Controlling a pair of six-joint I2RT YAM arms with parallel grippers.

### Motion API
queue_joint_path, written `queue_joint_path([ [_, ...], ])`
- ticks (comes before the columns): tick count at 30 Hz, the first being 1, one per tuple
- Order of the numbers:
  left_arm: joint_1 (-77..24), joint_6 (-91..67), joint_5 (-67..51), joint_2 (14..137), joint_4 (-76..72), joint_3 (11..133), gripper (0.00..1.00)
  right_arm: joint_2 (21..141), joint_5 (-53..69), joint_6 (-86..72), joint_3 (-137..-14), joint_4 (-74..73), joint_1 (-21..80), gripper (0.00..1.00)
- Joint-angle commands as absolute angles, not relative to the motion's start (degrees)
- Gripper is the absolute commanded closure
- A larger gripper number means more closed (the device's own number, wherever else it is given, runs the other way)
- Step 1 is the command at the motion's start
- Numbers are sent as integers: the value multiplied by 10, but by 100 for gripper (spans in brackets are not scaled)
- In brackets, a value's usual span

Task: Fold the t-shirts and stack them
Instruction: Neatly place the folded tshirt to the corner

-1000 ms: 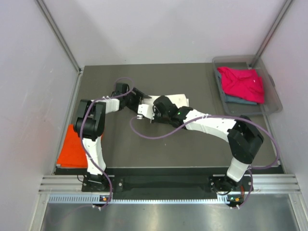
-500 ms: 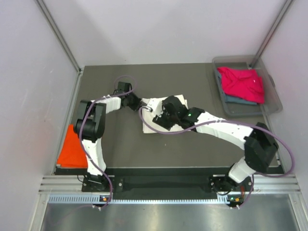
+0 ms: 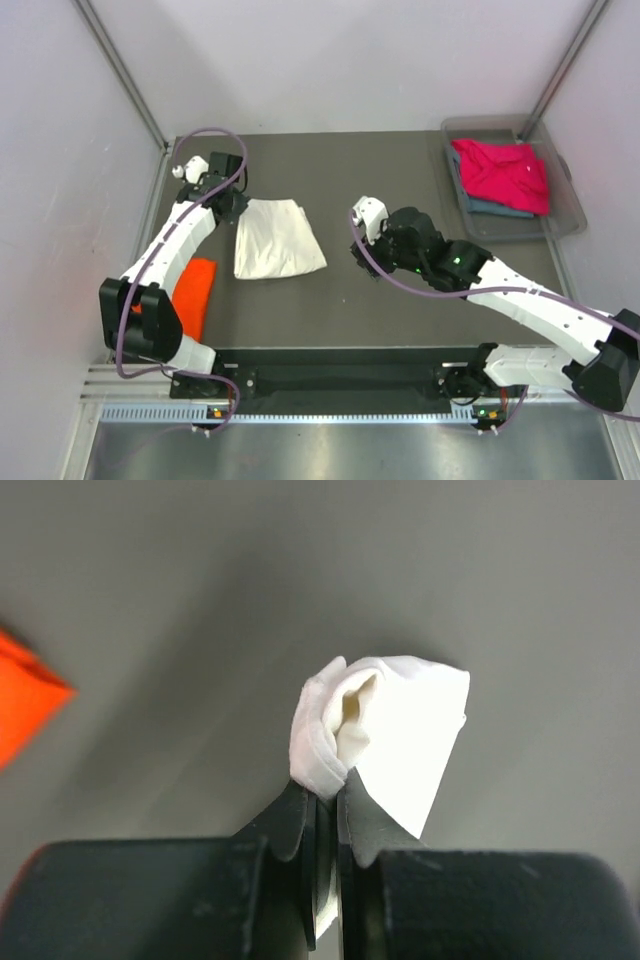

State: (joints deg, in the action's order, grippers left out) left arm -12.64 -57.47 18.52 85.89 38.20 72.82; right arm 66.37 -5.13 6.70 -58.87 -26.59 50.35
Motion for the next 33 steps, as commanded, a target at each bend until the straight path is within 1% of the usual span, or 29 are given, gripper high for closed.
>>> queue_joint_path([
  [1, -120, -535, 286, 839, 441, 771, 100, 640, -20, 36, -572, -265, 498, 40],
  [3, -119, -531, 318, 860, 485, 809, 100, 635, -16, 26, -566, -266, 498, 41],
  [4, -118, -534, 336, 869, 535, 856, 100, 633, -13, 23, -565, -267, 499, 41],
  [5, -116, -536, 373, 885, 555, 877, 100, 630, -9, 20, -563, -269, 499, 41],
  [8, -100, -530, 416, 903, 596, 934, 100, 625, -9, 16, -562, -273, 500, 42],
  [10, -74, -530, 419, 905, 605, 954, 100, 623, -10, 16, -564, -277, 499, 42],
  [18, 38, -488, 392, 901, 589, 936, 100, 606, -23, 18, -558, -291, 499, 43],
  [27, 83, -477, 411, 875, 620, 938, 100, 626, -10, 15, -565, -284, 499, 44],
  [33, 106, -475, 409, 856, 631, 915, 100, 645, -2, 21, -580, -281, 500, 45],
])
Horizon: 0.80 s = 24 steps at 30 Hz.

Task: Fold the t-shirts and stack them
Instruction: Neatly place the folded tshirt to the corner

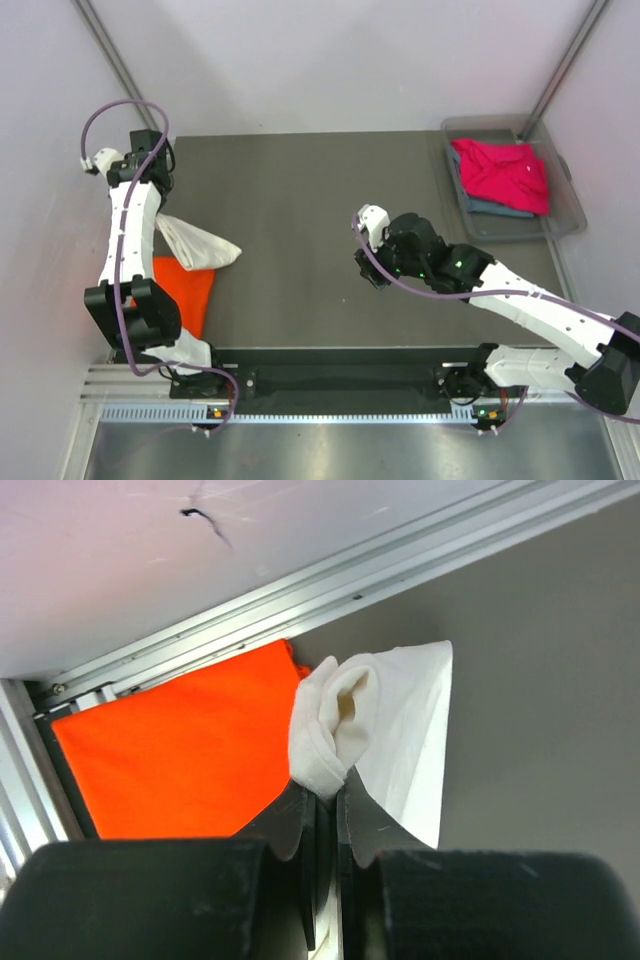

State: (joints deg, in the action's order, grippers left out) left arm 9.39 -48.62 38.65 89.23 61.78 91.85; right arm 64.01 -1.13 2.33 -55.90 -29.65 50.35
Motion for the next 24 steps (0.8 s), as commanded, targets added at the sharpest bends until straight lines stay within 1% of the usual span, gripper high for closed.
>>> queue_joint_path([
  [1, 111, -475, 408, 853, 631, 913, 100, 648, -2, 21, -582, -280, 499, 45],
  [10, 127, -467, 405, 833, 641, 905, 100, 648, 28, 12, -570, -272, 499, 46],
  [24, 158, -440, 417, 802, 643, 875, 100, 628, 37, 3, -552, -270, 499, 46],
])
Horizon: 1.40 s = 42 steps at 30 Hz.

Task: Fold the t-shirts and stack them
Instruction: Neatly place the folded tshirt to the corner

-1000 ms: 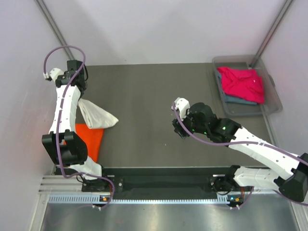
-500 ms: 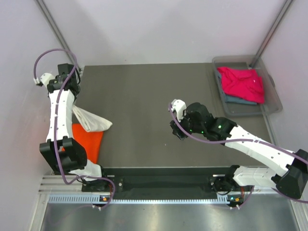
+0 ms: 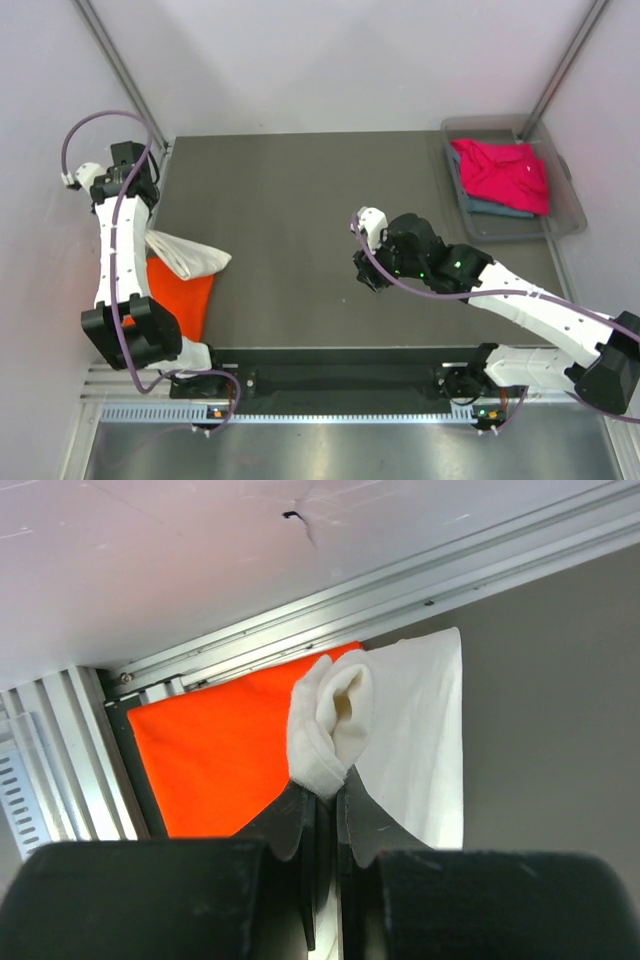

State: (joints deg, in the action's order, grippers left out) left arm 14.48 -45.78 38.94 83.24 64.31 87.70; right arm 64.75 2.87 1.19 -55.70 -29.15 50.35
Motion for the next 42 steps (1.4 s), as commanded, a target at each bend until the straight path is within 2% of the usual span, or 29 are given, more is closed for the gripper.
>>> queue_joint_path([
  [1, 162, -439, 418, 799, 642, 874, 100, 626, 38, 4, -550, -270, 499, 46],
  [22, 215, -428, 413, 741, 636, 787, 100, 613, 47, 3, -534, -272, 499, 46],
  [39, 301, -470, 386, 708, 657, 655, 100, 610, 68, 4, -521, -266, 500, 46],
  [42, 312, -478, 385, 707, 656, 625, 79, 609, 70, 4, -517, -265, 500, 45],
])
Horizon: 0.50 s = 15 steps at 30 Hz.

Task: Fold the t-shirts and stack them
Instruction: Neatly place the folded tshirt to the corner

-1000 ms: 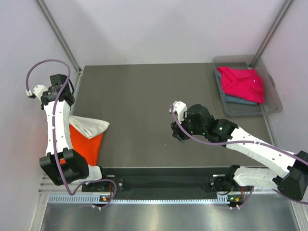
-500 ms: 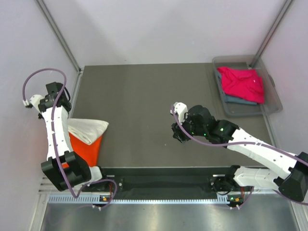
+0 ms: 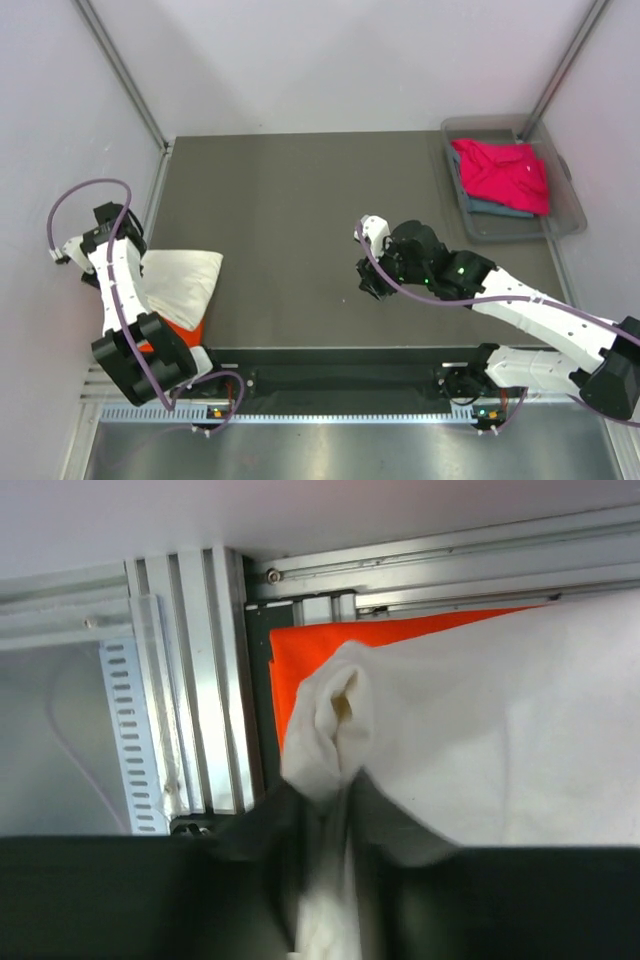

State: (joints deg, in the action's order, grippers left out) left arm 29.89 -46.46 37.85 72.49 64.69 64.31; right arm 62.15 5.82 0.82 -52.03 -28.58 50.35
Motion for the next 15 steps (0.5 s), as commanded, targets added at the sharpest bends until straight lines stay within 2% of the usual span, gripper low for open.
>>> queue_joint_path([
  [1, 322, -476, 383, 704, 654, 613, 67, 606, 69, 3, -516, -265, 499, 45],
  [2, 323, -474, 384, 701, 652, 610, 59, 605, 70, 3, -515, -266, 499, 46],
  [3, 324, -473, 383, 694, 652, 611, 45, 600, 69, 4, -513, -268, 499, 46],
  [4, 323, -470, 381, 687, 652, 620, 35, 598, 69, 4, -512, -269, 499, 46],
  [5, 324, -470, 358, 682, 654, 629, 21, 593, 69, 3, -511, -272, 499, 45],
  [8, 312, -504, 295, 675, 678, 671, 16, 584, 71, -23, -507, -271, 500, 45],
  [11, 245, -539, 246, 672, 672, 686, 16, 577, 81, -54, -505, -265, 500, 45],
  [15, 46, -578, 136, 658, 580, 667, 15, 533, 85, -146, -448, -208, 499, 40],
])
